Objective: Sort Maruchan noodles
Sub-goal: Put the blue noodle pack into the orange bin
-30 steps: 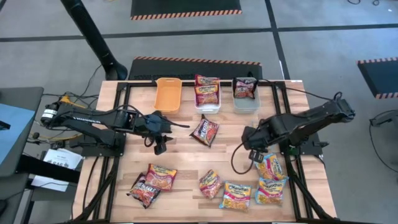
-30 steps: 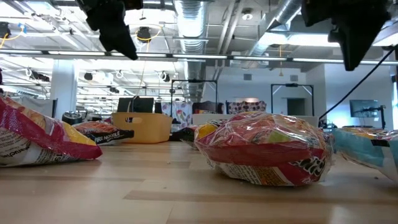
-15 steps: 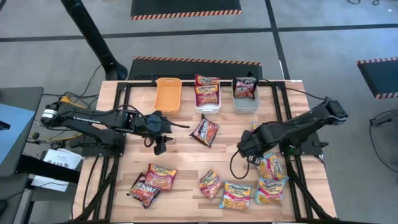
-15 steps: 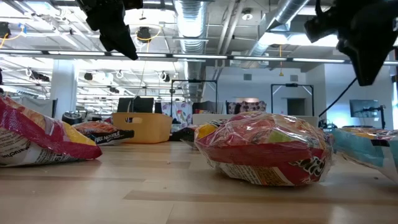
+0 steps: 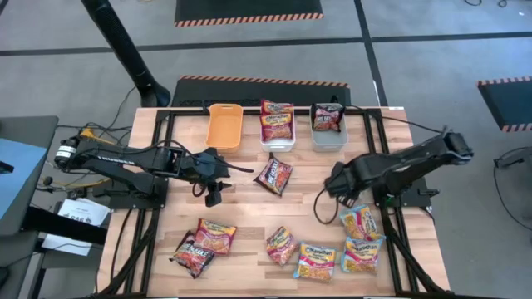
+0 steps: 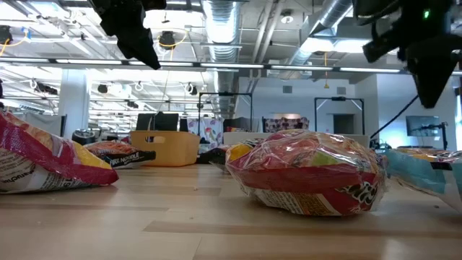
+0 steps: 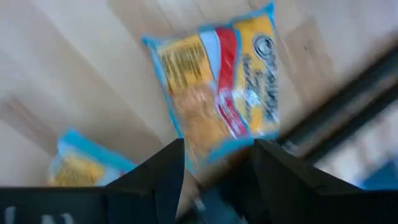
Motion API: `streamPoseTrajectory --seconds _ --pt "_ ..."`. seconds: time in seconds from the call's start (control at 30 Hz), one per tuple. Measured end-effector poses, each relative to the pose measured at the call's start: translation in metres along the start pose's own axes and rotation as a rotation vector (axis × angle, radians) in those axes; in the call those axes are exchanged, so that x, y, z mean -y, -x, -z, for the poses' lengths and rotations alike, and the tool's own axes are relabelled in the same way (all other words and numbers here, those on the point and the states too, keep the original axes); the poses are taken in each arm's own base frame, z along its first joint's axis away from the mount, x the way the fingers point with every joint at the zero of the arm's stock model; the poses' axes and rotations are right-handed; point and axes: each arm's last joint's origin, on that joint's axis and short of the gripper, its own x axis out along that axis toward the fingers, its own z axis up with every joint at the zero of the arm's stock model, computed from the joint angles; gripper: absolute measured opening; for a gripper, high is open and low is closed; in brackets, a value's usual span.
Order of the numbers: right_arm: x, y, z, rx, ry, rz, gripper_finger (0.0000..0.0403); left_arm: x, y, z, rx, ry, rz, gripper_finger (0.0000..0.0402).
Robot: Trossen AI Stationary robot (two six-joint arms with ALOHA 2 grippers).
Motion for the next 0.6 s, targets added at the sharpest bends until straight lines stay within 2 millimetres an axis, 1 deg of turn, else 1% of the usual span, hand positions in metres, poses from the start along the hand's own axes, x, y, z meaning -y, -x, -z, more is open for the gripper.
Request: streamPoseTrajectory --seconds 0.1,0.17,0.3,0.43,0.6 --pt "0.016 -0.006 0.007 0.048 -0.07 -0.061 0.0217 0.0 0.0 0.0 -0.001 0.0 0.0 0.0134" --pt "0.027 -0.012 0.016 0.058 -0.112 -0.088 0.0217 0.0 0.0 0.0 0.001 0.0 0.0 0.0134" --pt "0.044 -0.022 0.028 0.065 -0.231 -0.172 0.0217 0.0 0.0 0.0 0.003 0.0 -0.001 0.0134" --pt "0.054 -0.016 0.029 0.114 -0.333 -0.236 0.0217 0.0 0.0 -0.001 0.006 0.001 -0.003 0.0134" --pt "0.061 -0.015 0.025 0.136 -0.371 -0.252 0.0217 0.0 0.0 -0.001 0.006 0.009 -0.004 0.0134"
